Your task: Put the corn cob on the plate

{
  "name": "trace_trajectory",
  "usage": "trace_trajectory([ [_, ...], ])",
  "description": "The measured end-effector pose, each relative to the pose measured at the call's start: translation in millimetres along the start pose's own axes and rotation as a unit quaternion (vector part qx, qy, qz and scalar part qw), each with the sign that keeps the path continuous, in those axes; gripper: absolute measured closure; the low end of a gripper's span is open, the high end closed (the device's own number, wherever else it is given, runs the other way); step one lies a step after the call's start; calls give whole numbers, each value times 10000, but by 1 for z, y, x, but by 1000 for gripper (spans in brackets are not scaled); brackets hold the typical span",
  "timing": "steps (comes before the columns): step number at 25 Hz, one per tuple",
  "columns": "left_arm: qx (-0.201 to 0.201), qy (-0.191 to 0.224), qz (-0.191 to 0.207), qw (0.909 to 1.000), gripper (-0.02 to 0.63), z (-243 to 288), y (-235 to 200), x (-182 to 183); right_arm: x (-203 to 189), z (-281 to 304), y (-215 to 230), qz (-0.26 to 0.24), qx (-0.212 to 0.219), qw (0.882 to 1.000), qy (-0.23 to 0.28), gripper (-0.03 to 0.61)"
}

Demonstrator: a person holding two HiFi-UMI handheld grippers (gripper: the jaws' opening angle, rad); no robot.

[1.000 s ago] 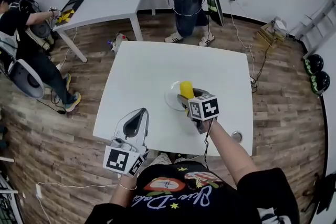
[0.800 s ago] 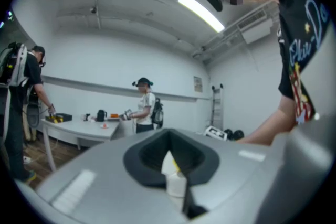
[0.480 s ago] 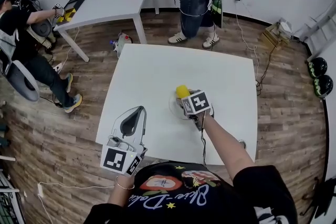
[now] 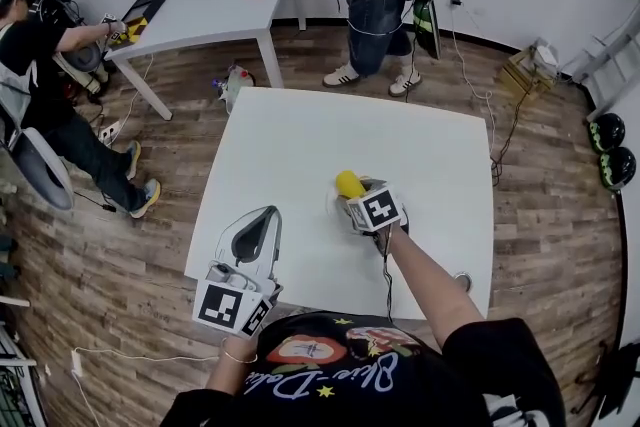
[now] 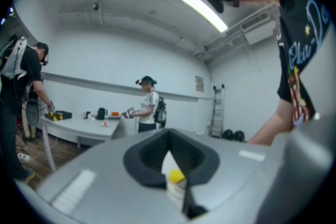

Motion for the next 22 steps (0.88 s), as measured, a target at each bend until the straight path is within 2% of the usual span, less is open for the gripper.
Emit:
trace_trajectory([
  [3, -58, 9, -25, 10000, 623, -1, -2, -2, 3, 0, -7, -46, 13, 9998, 215, 327],
  [7, -147, 67, -9, 9999, 623, 0, -2, -2, 16, -26, -3, 238, -298, 9961, 801, 328],
  [12, -238, 129, -6, 9996, 623, 5, -4, 0, 36, -98, -4, 916, -479, 9715, 2136, 332],
  [13, -269, 137, -8, 9995, 623, 6, -4, -1, 37, -112, -4, 923, -619, 9666, 2311, 369],
  [14, -307, 145, -8, 9994, 623, 7, -3, -1, 37, -125, -5, 890, -776, 9617, 2472, 494],
  [15, -347, 150, -6, 9993, 623, 9, -2, -1, 37, -137, -6, 824, -906, 9574, 2616, 539],
  [19, -499, 151, 90, 9986, 623, 17, 2, -2, 34, -167, -14, 381, -1387, 9481, 2837, 560],
  [22, -610, 169, 80, 9980, 623, 19, 7, -2, 29, -176, -17, 389, -1497, 9433, 2938, 565],
])
Point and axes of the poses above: the fingertips, and each gripper's own axes: z forward along the fingers, y to its right, x out of its top, the point moved 3 cm from there along -z, backward along the fingers
